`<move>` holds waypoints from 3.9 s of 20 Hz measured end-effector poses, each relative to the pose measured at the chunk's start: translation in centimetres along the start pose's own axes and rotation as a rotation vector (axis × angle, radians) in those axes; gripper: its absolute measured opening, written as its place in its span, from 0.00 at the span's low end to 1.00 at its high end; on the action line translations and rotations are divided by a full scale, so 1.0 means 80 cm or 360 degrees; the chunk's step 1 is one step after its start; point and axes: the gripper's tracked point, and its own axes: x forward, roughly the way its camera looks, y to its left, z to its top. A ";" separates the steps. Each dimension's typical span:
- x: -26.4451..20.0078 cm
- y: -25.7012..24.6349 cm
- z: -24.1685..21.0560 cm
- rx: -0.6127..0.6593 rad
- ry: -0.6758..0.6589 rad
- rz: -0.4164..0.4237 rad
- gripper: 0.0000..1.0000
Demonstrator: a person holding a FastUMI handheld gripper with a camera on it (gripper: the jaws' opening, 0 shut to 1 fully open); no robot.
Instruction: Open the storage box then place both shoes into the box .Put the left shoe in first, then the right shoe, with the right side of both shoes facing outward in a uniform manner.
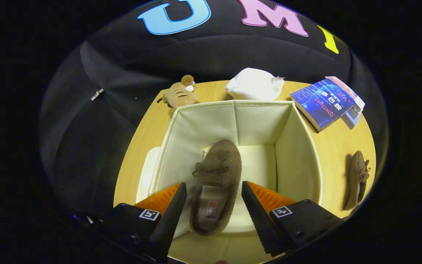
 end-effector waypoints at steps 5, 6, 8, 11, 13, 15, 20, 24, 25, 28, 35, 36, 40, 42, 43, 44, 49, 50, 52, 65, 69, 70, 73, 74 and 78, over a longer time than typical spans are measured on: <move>-0.030 -0.006 0.023 -0.0071 -0.0151 0.0030 0.94; -0.038 -0.008 0.028 -0.0085 -0.0186 0.0044 0.95; -0.059 -0.013 0.041 -0.0100 -0.0250 0.0077 0.94; -0.100 -0.046 0.066 -0.0156 -0.0365 0.0080 0.94; -0.129 -0.078 0.080 -0.0202 -0.0440 0.0068 0.94; -0.156 -0.122 0.088 -0.0252 -0.0491 0.0031 0.94; -0.208 -0.271 0.086 -0.0272 -0.0537 -0.0135 0.94; -0.230 -0.399 0.059 -0.0221 -0.0504 -0.0294 0.94; -0.232 -0.431 0.048 -0.0234 -0.0485 -0.0354 0.94; -0.225 -0.501 0.005 -0.0216 -0.0391 -0.0438 0.94; -0.170 -0.567 -0.079 -0.0198 -0.0118 -0.0438 0.93; -0.162 -0.568 -0.084 -0.0210 -0.0096 -0.0432 0.91; -0.123 -0.578 -0.087 -0.0273 -0.0040 -0.0439 0.87; -0.107 -0.580 -0.081 -0.0283 -0.0030 -0.0436 0.81; -0.099 -0.582 -0.079 -0.0280 -0.0025 -0.0437 0.78; -0.091 -0.583 -0.077 -0.0273 -0.0020 -0.0433 0.75; -0.071 -0.596 -0.079 -0.0292 0.0031 -0.0521 0.23; -0.071 -0.595 -0.079 -0.0311 0.0035 -0.0520 0.11; -0.073 -0.594 -0.080 -0.0276 0.0038 -0.0499 0.06; -0.186 -0.464 0.024 0.0069 -0.0240 -0.0354 0.06; -0.201 -0.370 0.059 0.0080 -0.0284 -0.0240 0.06; -0.201 -0.344 0.066 0.0077 -0.0292 -0.0200 0.06; -0.205 -0.272 0.090 0.0011 -0.0326 -0.0122 0.05; -0.203 -0.248 0.094 -0.0007 -0.0330 -0.0104 0.06; -0.182 -0.164 0.099 -0.0026 -0.0315 -0.0039 0.05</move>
